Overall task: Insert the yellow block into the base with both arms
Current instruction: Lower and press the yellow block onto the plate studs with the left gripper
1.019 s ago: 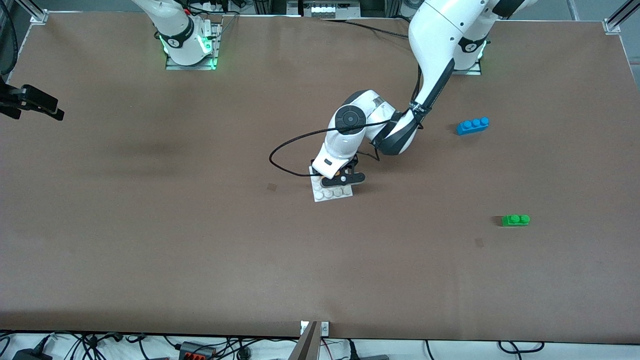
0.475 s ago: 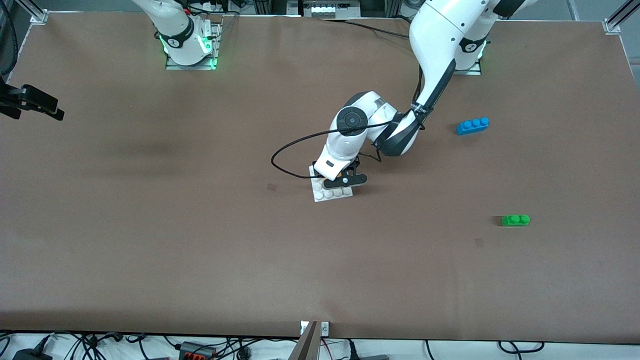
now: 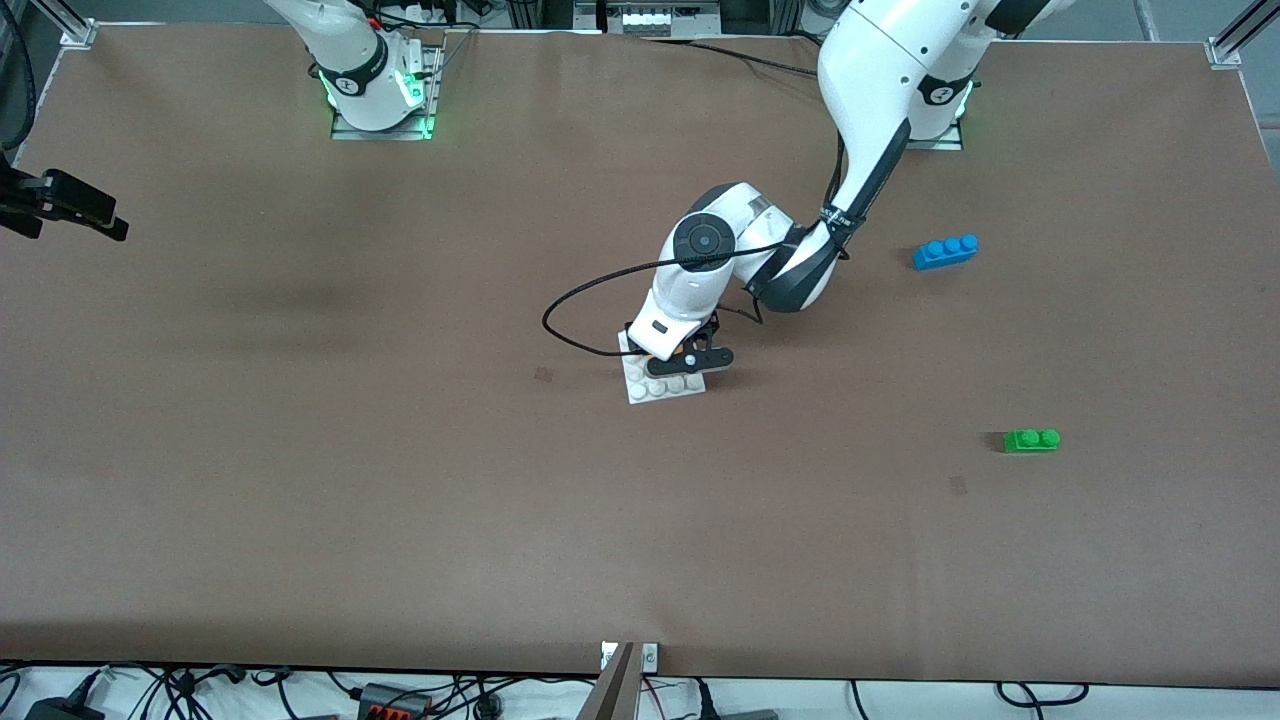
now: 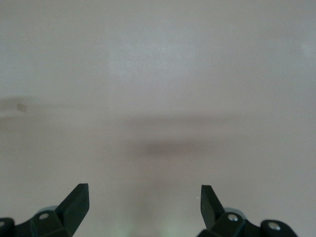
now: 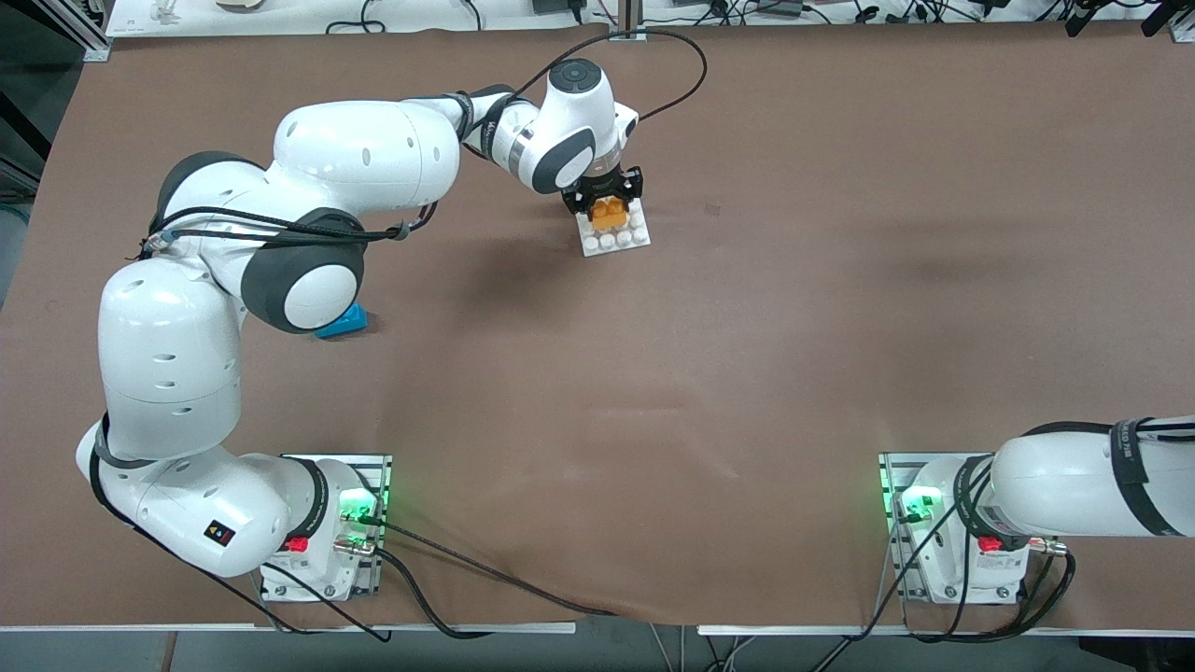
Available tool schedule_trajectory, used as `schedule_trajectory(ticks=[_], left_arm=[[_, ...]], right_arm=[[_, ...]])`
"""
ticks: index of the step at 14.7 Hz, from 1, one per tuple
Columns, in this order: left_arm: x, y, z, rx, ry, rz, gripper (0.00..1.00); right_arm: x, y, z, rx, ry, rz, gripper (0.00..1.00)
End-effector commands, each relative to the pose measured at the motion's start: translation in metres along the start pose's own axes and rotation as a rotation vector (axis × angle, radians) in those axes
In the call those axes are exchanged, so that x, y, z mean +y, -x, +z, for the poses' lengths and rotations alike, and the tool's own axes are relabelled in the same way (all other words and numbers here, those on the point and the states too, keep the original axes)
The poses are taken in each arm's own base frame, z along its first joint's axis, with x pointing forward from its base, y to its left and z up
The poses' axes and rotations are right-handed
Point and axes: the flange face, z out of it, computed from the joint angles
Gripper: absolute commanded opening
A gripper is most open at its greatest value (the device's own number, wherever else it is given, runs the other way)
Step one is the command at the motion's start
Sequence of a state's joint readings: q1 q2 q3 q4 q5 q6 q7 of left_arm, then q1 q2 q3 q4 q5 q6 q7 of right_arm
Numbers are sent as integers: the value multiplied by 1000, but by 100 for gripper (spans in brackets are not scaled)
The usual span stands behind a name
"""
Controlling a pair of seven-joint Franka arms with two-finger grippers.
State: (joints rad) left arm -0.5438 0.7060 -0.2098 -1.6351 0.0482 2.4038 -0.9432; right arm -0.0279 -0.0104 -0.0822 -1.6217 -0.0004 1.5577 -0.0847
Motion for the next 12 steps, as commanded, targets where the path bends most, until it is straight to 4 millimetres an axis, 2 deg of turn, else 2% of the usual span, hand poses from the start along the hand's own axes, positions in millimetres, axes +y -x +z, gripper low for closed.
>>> schedule_trajectory(ticks=[1, 12], left_arm=[[0, 1, 1, 28, -9, 2, 65], [-1, 5, 3, 21, -14, -10, 66]], right_arm=[[0, 5, -2, -1, -14, 2, 100], [0, 5, -2, -1, -14, 2, 100]])
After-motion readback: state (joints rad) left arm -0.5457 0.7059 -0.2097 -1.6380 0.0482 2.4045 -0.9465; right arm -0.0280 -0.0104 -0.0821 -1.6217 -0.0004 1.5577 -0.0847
